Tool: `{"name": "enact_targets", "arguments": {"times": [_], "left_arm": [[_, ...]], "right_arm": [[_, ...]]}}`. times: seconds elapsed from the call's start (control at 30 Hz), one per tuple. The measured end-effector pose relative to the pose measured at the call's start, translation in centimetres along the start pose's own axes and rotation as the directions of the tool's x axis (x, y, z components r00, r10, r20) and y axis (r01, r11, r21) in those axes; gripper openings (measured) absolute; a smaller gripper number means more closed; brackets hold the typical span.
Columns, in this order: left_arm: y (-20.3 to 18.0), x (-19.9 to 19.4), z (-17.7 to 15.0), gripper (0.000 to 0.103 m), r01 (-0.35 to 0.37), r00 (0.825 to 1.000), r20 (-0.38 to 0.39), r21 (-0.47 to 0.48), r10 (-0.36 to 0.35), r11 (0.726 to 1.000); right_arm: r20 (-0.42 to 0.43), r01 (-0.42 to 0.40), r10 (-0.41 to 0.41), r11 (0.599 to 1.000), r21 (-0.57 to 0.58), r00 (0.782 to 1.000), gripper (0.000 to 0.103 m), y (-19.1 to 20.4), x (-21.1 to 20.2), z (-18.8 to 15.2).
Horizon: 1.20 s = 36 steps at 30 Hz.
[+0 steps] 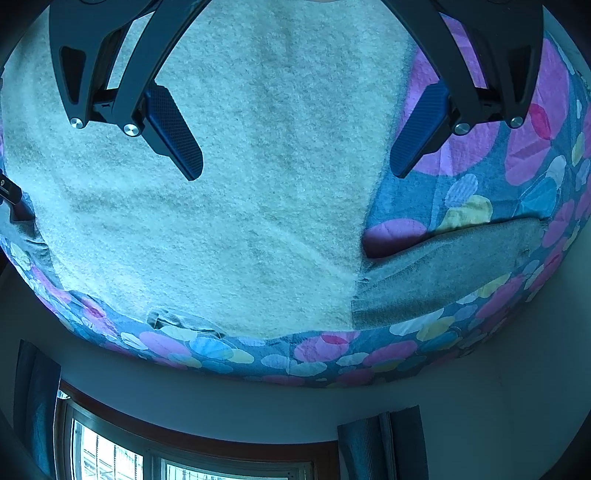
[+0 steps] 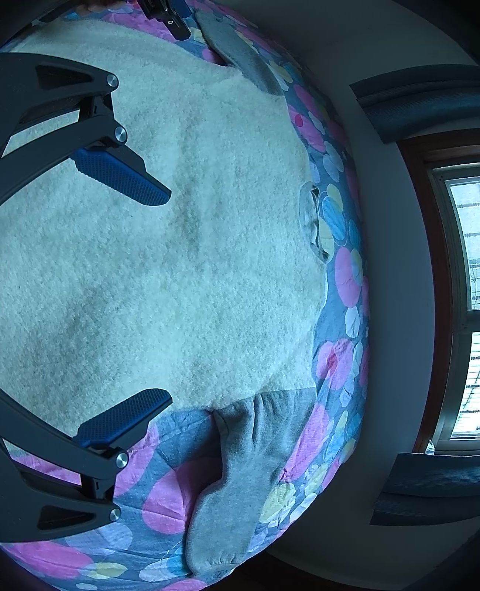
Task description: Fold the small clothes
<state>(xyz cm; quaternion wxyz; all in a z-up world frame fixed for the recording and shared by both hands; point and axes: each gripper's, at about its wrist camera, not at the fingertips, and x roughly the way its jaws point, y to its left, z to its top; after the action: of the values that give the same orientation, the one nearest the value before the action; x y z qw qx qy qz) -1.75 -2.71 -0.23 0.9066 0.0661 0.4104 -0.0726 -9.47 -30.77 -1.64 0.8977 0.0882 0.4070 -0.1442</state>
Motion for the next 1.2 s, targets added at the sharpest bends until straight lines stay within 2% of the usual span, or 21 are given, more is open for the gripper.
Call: {"name": "enact_targets", "arguments": {"times": [0.27,0.47,0.6,0.7,0.77,0.87,1.0,1.07,1.13,1.17,1.2], "left_arm": [[-0.2,0.2,0.0,0.101,0.020,1.000,-0.001,-0.004,-0.020,1.000],[0.4,0.6,0.2,0.101,0.060,0.998,0.002,-0.022,-0.060,0.998],[1.1,0.5,0.5,0.101,0.081,0.996,0.024,-0.044,-0.080,0.996],[1.9,1.0,0.5,0.101,0.051,0.999,0.018,-0.077,-0.050,0.996],[2.6,1.6,0.6,0.101,0.060,0.998,0.002,-0.095,-0.060,0.994],[3.6,2.5,0.6,0.101,0.079,0.996,-0.023,-0.108,-0.082,0.991],[4.4,3.2,0.6,0.101,0.049,0.998,-0.021,-0.099,-0.051,0.994],[4.9,3.6,0.7,0.101,0.029,0.999,-0.027,-0.110,-0.032,0.994],[5.2,3.9,0.7,0.101,0.022,0.999,-0.035,-0.123,-0.027,0.992],[5.3,4.2,0.7,0.101,0.017,0.999,-0.043,-0.129,-0.023,0.992],[5.4,4.3,0.6,0.101,0.013,0.999,-0.048,-0.131,-0.020,0.991]], "right_arm": [[0.004,-0.020,0.020,1.000,0.014,1.000,0.099,-0.2,0.1,0.0],[0.074,-0.050,0.045,0.997,0.065,0.996,0.099,-1.6,-1.2,0.7],[0.091,-0.076,0.064,0.988,0.135,0.994,0.099,-4.6,-1.7,1.5],[0.104,-0.099,0.075,0.962,0.255,0.992,0.099,-9.2,-1.5,1.7],[0.122,-0.114,0.074,0.924,0.365,0.990,0.099,-13.5,-1.5,1.4],[0.169,-0.124,0.040,0.845,0.521,0.985,0.099,-20.8,-1.9,0.7],[0.223,-0.103,-0.080,0.707,0.699,0.971,0.098,-31.1,-2.7,-1.5],[0.217,-0.082,-0.136,0.638,0.765,0.967,0.097,-35.0,-2.7,-2.7],[0.194,-0.053,-0.189,0.569,0.820,0.963,0.088,-38.8,-2.3,-3.7],[0.180,-0.044,-0.202,0.537,0.843,0.963,0.067,-40.2,-2.0,-4.1],[0.154,-0.031,-0.211,0.490,0.871,0.965,0.055,-41.7,-1.5,-4.5]]}}
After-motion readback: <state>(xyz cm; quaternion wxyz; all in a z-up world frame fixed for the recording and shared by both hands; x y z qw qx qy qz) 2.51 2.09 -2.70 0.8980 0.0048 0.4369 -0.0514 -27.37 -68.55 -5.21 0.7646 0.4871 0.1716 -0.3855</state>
